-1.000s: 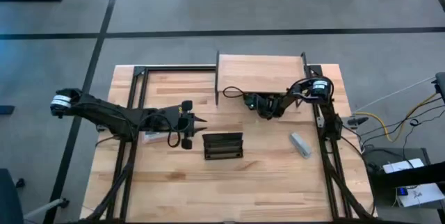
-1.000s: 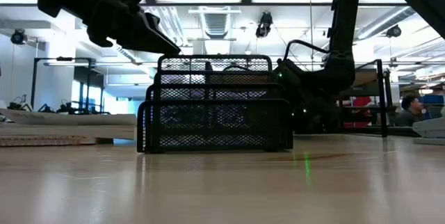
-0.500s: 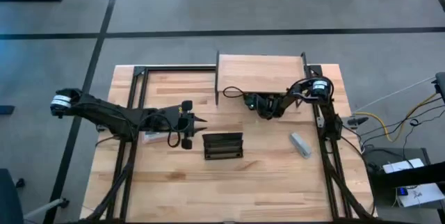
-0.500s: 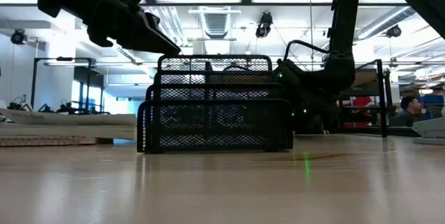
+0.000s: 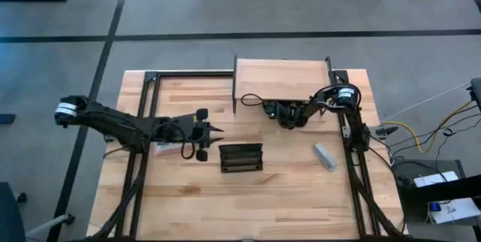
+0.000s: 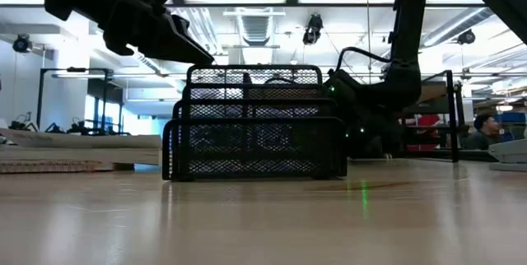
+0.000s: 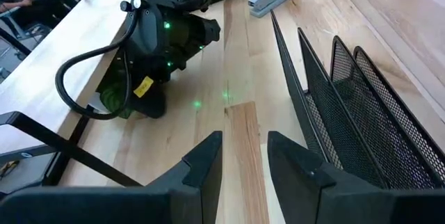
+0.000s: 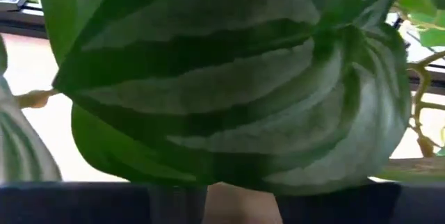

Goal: Stock shelves
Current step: Move the white vase plant to the middle right of the table

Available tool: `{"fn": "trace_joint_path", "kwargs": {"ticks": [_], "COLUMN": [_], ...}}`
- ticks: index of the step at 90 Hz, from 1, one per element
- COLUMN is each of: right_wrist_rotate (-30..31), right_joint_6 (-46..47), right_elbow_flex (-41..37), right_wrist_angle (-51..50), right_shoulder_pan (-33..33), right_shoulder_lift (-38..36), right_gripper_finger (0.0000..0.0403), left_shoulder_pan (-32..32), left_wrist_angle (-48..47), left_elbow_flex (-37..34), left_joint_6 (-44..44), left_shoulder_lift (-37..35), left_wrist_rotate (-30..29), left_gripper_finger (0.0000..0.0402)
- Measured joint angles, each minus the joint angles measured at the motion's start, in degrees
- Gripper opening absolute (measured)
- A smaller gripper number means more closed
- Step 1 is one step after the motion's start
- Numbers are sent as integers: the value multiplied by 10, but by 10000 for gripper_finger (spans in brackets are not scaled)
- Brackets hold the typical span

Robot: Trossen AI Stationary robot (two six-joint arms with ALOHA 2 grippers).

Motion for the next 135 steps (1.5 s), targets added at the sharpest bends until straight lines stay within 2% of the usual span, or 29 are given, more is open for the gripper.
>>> {"fn": "trace_joint_path", "kwargs": {"ticks": [12,26,45,59,74,87,102,115,135], "right_wrist_rotate": [-8,-40,-95,-116,-115,-111,-111,-102,-84], "right_joint_6": [0,1,-13,-2,14,28,54,73,100], "right_elbow_flex": [1,1,-1,0,0,-1,-1,-1,-2], "right_wrist_angle": [-18,-104,-227,-282,-306,-310,-310,-307,-306], "right_shoulder_pan": [1,5,6,14,33,43,45,46,47], "right_shoulder_lift": [-10,-54,-118,-137,-138,-138,-135,-126,-115], "right_gripper_finger": [181,229,262,261,238,218,209,213,238], "left_shoulder_pan": [0,0,0,1,25,49,57,59,90], "left_wrist_angle": [7,14,46,79,112,130,175,201,159], "left_elbow_flex": [0,0,0,0,0,0,6,55,195], "left_joint_6": [0,0,10,15,14,14,47,66,67], "left_shoulder_lift": [0,0,0,0,0,0,38,116,217], "left_wrist_rotate": [0,0,0,-3,-33,-35,-35,-34,-35], "left_gripper_finger": [98,98,98,98,98,100,125,170,229]}}
